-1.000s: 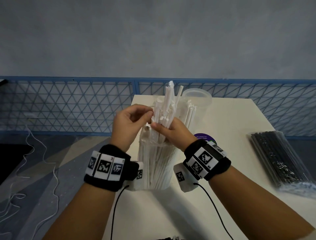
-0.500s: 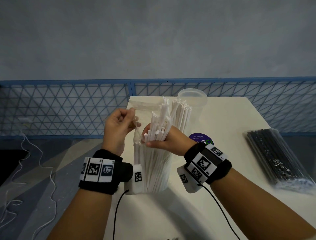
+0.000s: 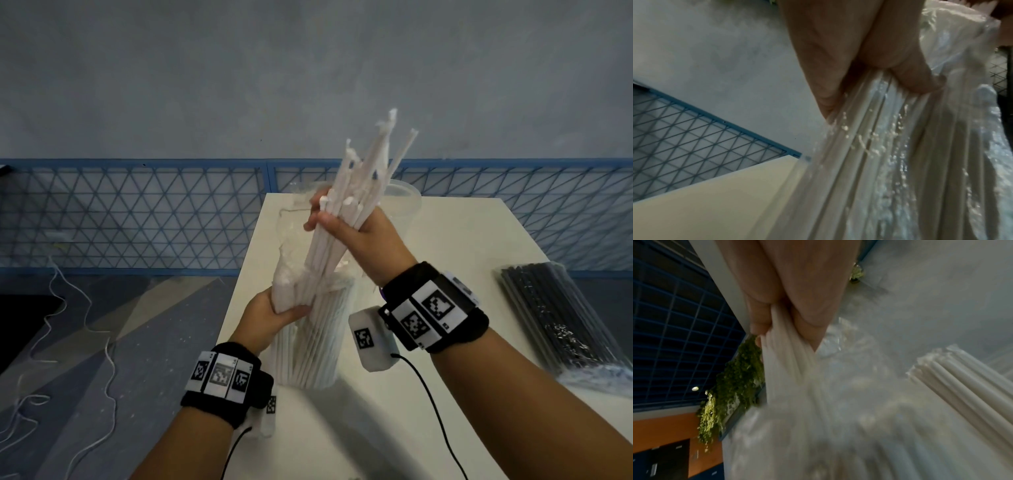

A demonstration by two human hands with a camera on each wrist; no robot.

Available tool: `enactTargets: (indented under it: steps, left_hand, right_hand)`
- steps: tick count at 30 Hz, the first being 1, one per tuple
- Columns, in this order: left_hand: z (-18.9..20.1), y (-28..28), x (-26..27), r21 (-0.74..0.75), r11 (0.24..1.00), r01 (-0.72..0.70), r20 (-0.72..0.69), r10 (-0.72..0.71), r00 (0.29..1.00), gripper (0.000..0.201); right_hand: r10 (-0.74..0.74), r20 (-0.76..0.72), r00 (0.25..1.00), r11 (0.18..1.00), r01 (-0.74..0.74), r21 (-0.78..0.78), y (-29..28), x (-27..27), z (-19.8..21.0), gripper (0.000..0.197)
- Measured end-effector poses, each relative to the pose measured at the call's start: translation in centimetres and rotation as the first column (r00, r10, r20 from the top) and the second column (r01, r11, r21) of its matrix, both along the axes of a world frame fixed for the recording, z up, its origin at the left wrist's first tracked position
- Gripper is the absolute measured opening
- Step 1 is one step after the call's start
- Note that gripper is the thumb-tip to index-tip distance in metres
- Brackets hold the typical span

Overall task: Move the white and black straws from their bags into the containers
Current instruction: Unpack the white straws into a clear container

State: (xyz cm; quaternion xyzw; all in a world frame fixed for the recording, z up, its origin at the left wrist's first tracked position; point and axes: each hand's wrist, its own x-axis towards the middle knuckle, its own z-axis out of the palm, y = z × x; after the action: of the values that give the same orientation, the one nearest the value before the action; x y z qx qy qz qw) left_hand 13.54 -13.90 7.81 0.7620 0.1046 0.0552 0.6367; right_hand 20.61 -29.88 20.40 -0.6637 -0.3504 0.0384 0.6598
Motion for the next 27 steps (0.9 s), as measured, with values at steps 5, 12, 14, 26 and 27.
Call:
enactTargets:
  steps: [5, 12, 14, 26, 27]
  left_hand:
    - [-0.5, 0.2, 0.1, 0.009, 0.997, -0.077, 0.039, 0.077, 0.996, 0.026]
    - [-0.2, -1.0, 0.1, 0.017, 0.997, -0.072, 0.076, 0.070, 0.995, 0.026]
    - [-0.4, -0.7, -0.1, -0.012, 0.996, -0.091, 0.069, 0.091, 0.993, 0.031]
    - [-0.9, 1.5, -1.0, -0.211, 0.915, -0.345, 0.029, 0.359, 0.933, 0.049]
    - [-1.0, 1.6, -1.0, -0.218, 0.911, -0.351, 0.027, 0.365, 0.931, 0.050]
  right_hand:
    - [-0.062, -0.091, 0.994, 0.986, 0.076, 0.150, -0.8, 0.1, 0.0, 0.012]
    - [-0.105, -0.178, 0.978, 0.986, 0.078, -0.149, 0.6, -1.3, -4.0, 0.004]
    - [-0.168, -0.160, 0.973, 0.986, 0.163, -0.041, 0.5, -1.0, -3.3, 0.016]
    - [-0.138, -0.684, 0.716, 0.720, 0.547, 0.427, -1.2, 4.0, -0.8, 0.022]
    - [-0.171, -0.669, 0.724, 0.723, 0.553, 0.413, -1.4, 4.3, -0.8, 0.023]
